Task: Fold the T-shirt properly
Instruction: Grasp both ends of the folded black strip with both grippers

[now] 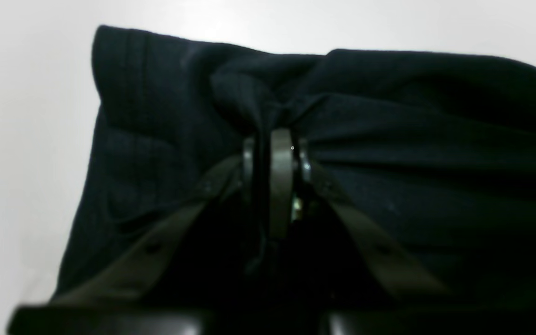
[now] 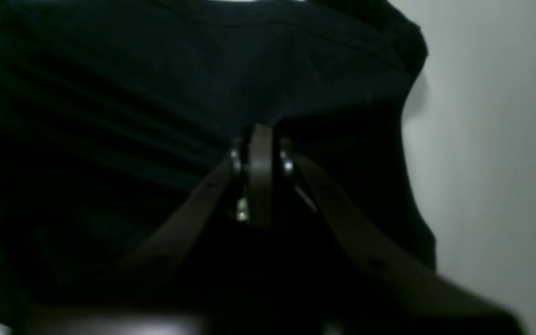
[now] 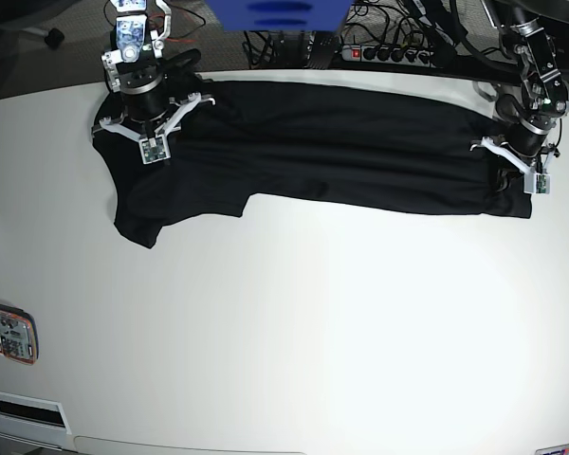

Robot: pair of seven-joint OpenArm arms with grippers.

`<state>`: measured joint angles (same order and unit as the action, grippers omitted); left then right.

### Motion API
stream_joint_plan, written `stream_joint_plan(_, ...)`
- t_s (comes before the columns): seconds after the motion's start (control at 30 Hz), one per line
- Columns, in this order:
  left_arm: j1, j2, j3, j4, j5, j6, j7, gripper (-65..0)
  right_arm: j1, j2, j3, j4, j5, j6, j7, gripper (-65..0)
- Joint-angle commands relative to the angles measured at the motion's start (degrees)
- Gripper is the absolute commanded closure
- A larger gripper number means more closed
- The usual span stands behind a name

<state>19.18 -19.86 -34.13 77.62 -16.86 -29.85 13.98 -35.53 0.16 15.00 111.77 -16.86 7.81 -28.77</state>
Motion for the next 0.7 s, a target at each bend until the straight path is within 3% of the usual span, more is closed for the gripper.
stream_joint_plan(0.0, 0.6, -0.7, 0.2, 0.0, 2.9, 2.0, 3.7, -5.9, -0.2, 0.4, 0.7, 0.5, -0.7, -0.9, -0.2, -14.1)
stream_joint_plan(0.1, 1.7, -2.6, 3.0, 0.1, 2.9, 1.8, 3.7, -14.4, -0.1, 0.8, 0.4, 0.2, -0.7, -0.9, -2.8, -24.8)
stream_joint_plan(0.2, 3.0, -4.7, 6.1, 0.3, 2.8, 1.8, 3.7, -20.0, -0.1, 0.8, 0.8, 0.2, -0.7, -0.9, -3.5, -29.6)
stream_joint_plan(0.47, 8.6, -4.6, 1.3, 12.6, 2.8, 1.9, 3.7, -21.7, 3.0, 0.7, 1.0, 0.3, -0.7, -1.0, -3.3, -29.8)
stream_joint_plan(0.67, 10.1, -1.4, -5.7, 21.8, 2.8, 1.9, 3.7, -21.7, 7.2, 0.5, 5.0, 0.4, -0.7, -1.0, -3.2, -29.8)
